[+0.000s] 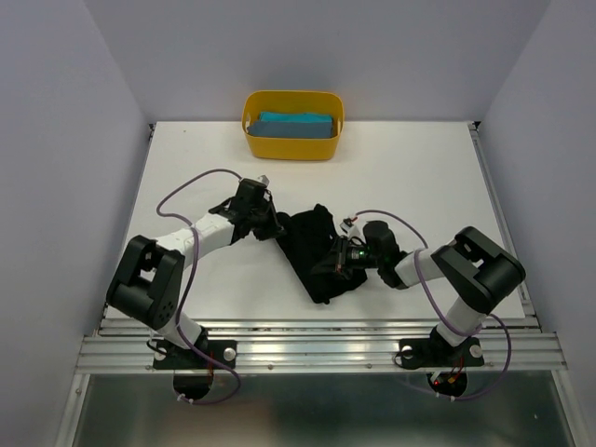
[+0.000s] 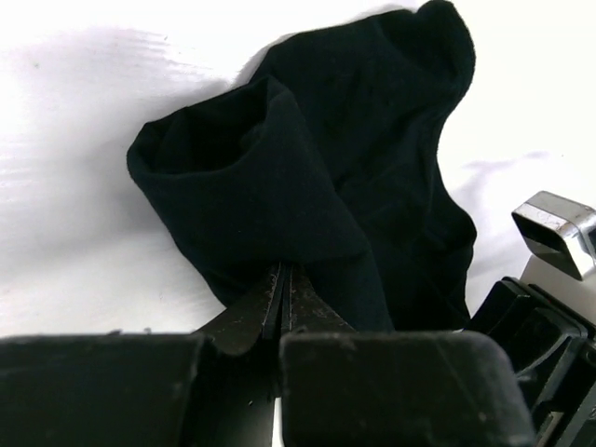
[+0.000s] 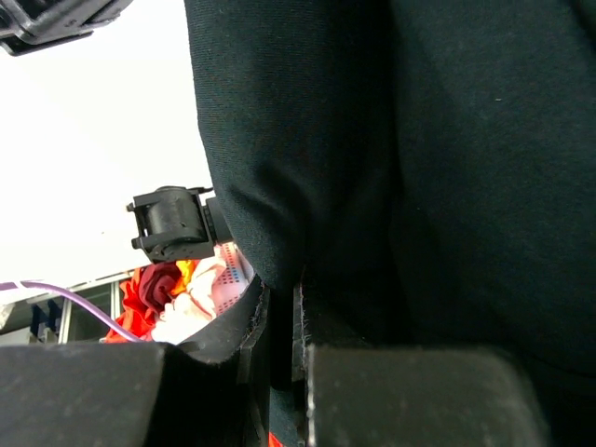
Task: Roll the t-shirts
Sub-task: Roll the T-shirt to the center of the board.
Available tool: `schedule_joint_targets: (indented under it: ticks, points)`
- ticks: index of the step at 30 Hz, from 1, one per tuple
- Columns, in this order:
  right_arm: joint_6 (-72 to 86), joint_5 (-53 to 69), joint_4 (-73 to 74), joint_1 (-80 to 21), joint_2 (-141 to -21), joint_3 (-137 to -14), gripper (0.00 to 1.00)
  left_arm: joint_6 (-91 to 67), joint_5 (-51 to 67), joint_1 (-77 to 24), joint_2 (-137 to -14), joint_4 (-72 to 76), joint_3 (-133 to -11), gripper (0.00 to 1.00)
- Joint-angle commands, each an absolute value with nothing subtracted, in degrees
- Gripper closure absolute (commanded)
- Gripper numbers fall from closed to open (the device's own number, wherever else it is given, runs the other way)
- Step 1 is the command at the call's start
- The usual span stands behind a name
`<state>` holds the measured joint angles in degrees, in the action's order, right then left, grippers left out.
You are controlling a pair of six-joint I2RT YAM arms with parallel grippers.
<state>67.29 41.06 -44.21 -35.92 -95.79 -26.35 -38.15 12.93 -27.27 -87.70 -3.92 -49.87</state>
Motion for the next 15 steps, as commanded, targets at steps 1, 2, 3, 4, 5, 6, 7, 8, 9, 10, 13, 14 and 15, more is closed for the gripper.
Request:
schedule_joint_targets:
  ticks: [1,2,3,4,5,6,7,8,9,10,13,14,15]
  points:
    - [66.5,42.9,-47.5,-35.2,-95.1,-25.6,0.98,-37.4,13.4,-28.4,-89.7,-1.6,-54.5,0.92]
    - [66.3,42.9,-47.5,-34.5,-94.8,-25.2,0.96,-37.1,13.5,-28.6,-91.2,-1.4,-55.5,0.93]
    - [66.2,42.7,-47.3,-34.5,-94.6,-25.1,0.93,-37.0,13.7,-28.8,-93.1,-1.4,-56.2,0.93]
    - [65.8,42.5,-47.0,-34.0,-94.2,-24.9,0.90,-36.8,14.0,-28.9,-93.9,-1.3,-56.7,0.94]
    - [64.6,42.1,-45.2,-34.0,-93.3,-25.0,0.86,-36.7,14.1,-29.0,-94.8,-1.1,-57.5,0.94]
    - [63.6,41.6,-43.3,-34.0,-92.7,-25.3,0.81,-36.7,14.3,-29.0,-96.2,-0.7,-57.7,0.94]
    - [62.2,41.0,-41.1,-34.0,-91.9,-25.7,0.75,-36.7,14.7,-29.2,-96.8,-0.5,-57.9,0.95]
    - [58.4,39.0,-34.3,-34.0,-90.1,-27.1,0.62,-36.7,14.8,-29.4,-97.4,-0.4,-58.4,0.95]
    - [56.0,37.7,-30.3,-34.0,-89.0,-28.0,0.54,-36.7,14.8,-29.4,-98.0,-0.4,-58.6,0.95]
    - [53.7,35.9,-21.6,-34.0,-87.6,-29.1,0.48,-36.7,14.8,-29.5,-98.3,-0.4,-58.7,0.95]
    - [45.0,24.8,-5.8,-34.0,-82.6,-33.5,0.25,-36.4,14.8,-29.9,-99.2,-0.4,-59.3,0.95]
    - [43.3,22.5,-2.7,-34.0,-81.5,-34.4,0.23,-36.3,14.9,-30.1,-99.6,-0.4,-59.4,0.95]
    - [40.6,20.6,0.0,-34.0,-79.2,-36.2,0.23,-36.3,14.9,-30.2,-100.2,-0.4,-59.8,0.95]
